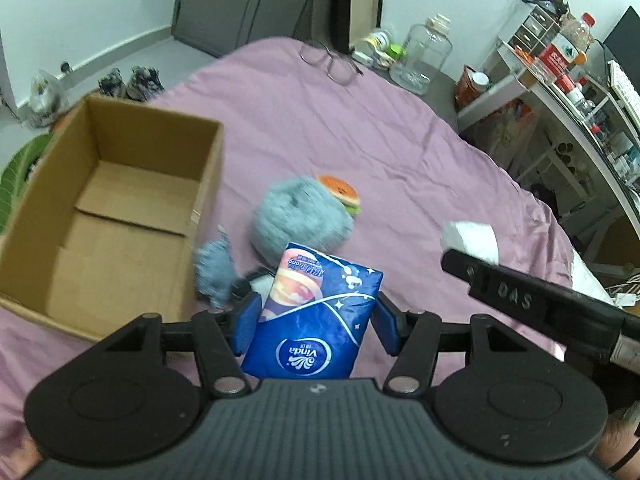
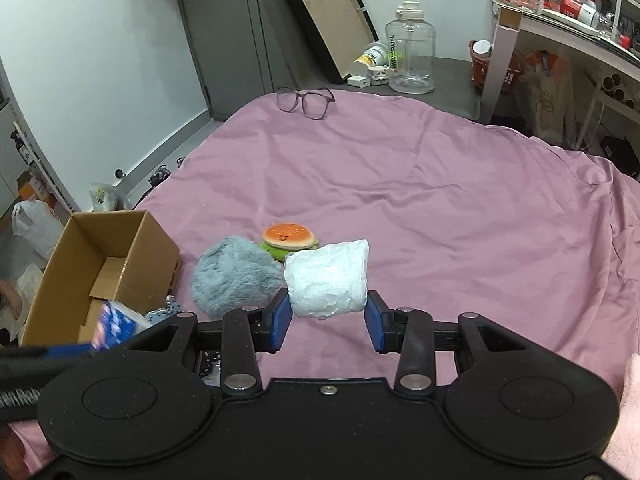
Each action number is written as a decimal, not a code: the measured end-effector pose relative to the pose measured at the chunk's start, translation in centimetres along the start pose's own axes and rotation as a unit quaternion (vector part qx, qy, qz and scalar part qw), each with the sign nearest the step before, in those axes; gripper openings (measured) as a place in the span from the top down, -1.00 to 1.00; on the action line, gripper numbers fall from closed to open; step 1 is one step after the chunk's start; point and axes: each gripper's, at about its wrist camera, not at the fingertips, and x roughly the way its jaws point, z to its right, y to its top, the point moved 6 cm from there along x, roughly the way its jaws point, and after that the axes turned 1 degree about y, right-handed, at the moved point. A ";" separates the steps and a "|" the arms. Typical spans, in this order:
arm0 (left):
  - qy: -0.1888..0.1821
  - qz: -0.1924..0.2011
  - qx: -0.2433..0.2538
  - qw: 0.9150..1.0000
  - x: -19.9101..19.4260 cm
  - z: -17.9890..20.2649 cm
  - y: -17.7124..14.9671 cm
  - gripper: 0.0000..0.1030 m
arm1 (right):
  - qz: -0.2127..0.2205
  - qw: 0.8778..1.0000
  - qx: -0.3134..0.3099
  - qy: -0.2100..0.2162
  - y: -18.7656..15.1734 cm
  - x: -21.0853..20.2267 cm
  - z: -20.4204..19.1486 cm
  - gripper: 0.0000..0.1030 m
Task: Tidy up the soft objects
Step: 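Carry both items over the cardboard box and open both grippers to drop them, then lower the right gripper onto the grey fluffy plush ball and close it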
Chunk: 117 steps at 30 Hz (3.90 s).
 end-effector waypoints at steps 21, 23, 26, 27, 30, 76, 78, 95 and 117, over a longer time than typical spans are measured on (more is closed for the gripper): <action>0.033 0.026 0.017 0.999 -0.3 -10.4 6.1 -0.14 | -0.013 0.999 -0.029 0.029 0.7 1.6 -9.1 0.25; 0.033 0.024 0.015 0.999 0.3 -11.3 6.5 -0.14 | -0.015 0.999 -0.040 0.030 1.1 1.9 -10.5 0.25; 0.031 0.021 0.012 0.999 1.2 -12.6 7.2 -0.14 | -0.016 0.998 -0.052 0.036 1.7 2.4 -12.4 0.25; 0.031 0.019 0.011 0.999 1.5 -13.0 7.4 -0.14 | -0.017 0.998 -0.054 0.038 1.9 2.5 -12.9 0.25; 0.030 0.016 0.009 0.999 2.3 -13.9 8.2 -0.14 | -0.020 0.997 -0.054 0.047 2.4 2.7 -14.2 0.25; 0.059 0.008 -0.101 0.993 -4.5 -14.4 9.0 -0.78 | -0.042 0.994 -0.006 0.100 3.7 1.4 -12.9 -0.75; 0.061 0.015 -0.102 0.993 -4.9 -13.7 8.7 -0.83 | -0.042 0.994 -0.005 0.099 3.8 0.8 -12.0 -0.79; 0.056 0.054 -0.101 0.992 -6.4 -7.4 7.0 -0.99 | -0.030 0.993 0.047 0.108 4.1 -0.8 -4.3 -0.95; 0.077 0.014 -0.094 0.993 -1.5 -1.2 6.5 -0.94 | -0.063 0.972 0.171 0.146 2.8 3.7 2.7 -0.72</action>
